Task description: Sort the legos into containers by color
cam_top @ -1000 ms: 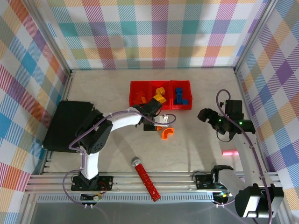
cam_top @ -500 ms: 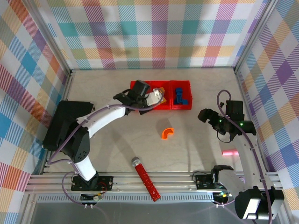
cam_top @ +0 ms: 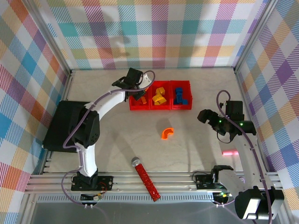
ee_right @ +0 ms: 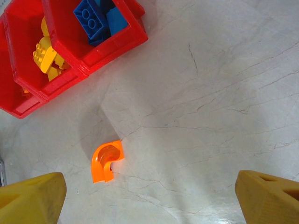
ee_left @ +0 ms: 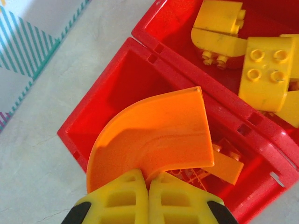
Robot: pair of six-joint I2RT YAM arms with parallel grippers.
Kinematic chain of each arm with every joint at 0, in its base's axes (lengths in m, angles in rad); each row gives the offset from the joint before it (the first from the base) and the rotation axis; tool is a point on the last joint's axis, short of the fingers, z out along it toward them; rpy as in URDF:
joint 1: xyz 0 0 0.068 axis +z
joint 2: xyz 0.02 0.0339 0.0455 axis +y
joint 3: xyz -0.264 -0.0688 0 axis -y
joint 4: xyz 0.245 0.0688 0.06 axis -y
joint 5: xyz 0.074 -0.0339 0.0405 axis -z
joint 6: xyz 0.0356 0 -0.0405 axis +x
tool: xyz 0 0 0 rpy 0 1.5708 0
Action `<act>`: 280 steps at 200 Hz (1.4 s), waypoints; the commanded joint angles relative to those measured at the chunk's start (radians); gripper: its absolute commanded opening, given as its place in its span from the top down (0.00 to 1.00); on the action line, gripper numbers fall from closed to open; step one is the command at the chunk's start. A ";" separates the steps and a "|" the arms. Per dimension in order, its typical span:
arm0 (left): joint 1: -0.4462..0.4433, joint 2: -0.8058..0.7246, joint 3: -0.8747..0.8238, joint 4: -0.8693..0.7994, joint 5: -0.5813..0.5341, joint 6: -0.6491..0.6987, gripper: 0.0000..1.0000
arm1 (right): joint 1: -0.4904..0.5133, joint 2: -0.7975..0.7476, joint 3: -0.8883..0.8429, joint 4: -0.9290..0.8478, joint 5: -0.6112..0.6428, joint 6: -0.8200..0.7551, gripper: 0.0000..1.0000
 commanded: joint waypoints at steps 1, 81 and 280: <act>0.019 0.045 0.047 -0.010 0.016 -0.021 1.00 | -0.006 -0.022 0.023 -0.032 -0.016 -0.025 0.06; 0.043 0.057 0.020 0.037 0.027 -0.032 0.61 | -0.006 -0.022 0.023 -0.045 -0.040 -0.030 0.06; -0.285 -0.357 -0.408 -0.121 0.140 -0.812 0.00 | -0.006 -0.080 -0.032 -0.038 -0.145 0.024 0.06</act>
